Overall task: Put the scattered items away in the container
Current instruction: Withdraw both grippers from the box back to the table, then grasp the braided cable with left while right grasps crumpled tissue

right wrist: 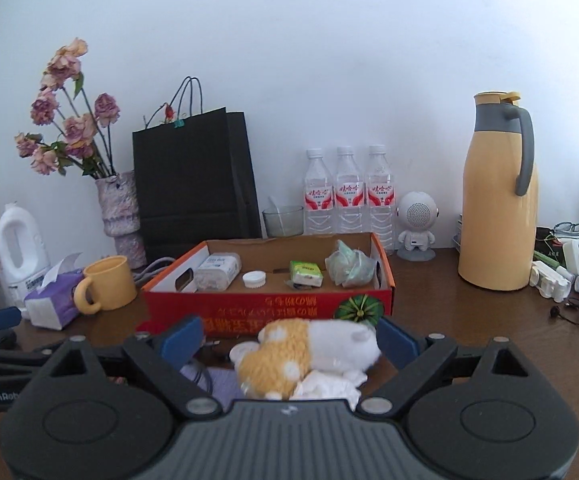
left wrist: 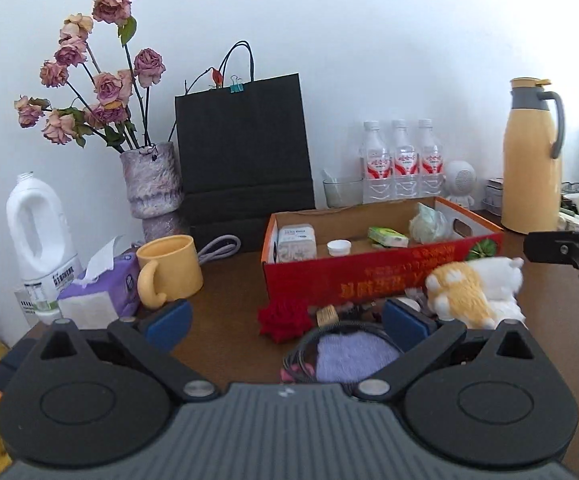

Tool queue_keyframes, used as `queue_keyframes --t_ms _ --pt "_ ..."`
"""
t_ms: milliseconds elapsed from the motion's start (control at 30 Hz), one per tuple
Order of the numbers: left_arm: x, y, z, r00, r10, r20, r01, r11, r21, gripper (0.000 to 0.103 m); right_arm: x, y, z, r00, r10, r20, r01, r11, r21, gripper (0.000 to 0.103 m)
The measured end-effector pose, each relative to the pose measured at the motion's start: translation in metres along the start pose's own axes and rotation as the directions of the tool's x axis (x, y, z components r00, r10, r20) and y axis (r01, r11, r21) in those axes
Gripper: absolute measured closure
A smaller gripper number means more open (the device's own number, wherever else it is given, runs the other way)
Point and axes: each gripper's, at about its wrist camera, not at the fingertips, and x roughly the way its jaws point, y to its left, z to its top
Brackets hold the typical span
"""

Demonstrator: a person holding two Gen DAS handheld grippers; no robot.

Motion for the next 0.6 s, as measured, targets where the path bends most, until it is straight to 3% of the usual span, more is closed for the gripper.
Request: queue_keyframes --t_ms 133,300,467,600 --pt "-0.038 -0.001 -0.034 0.990 -0.121 -0.076 0.121 0.993 -0.012 0.000 -0.041 0.008 -0.035 1.000 -0.002 -0.024 0.002 1.000 -0.011 0.006" --pt "-0.047 0.003 -0.053 0.983 -0.122 -0.137 0.128 0.991 0.034 0.000 -0.060 0.011 -0.057 0.996 -0.023 -0.082 0.017 0.997 -0.069 0.006" --pt "-0.025 -0.003 -0.044 0.968 -0.191 -0.162 0.197 0.980 0.026 0.001 -0.042 0.005 -0.054 0.993 -0.052 -0.110 0.047 0.998 -0.046 0.006" --pt "-0.001 -0.014 -0.032 0.955 -0.235 -0.180 0.241 0.970 0.015 0.028 -0.017 -0.003 -0.047 0.986 -0.072 -0.148 0.071 0.997 -0.012 0.006"
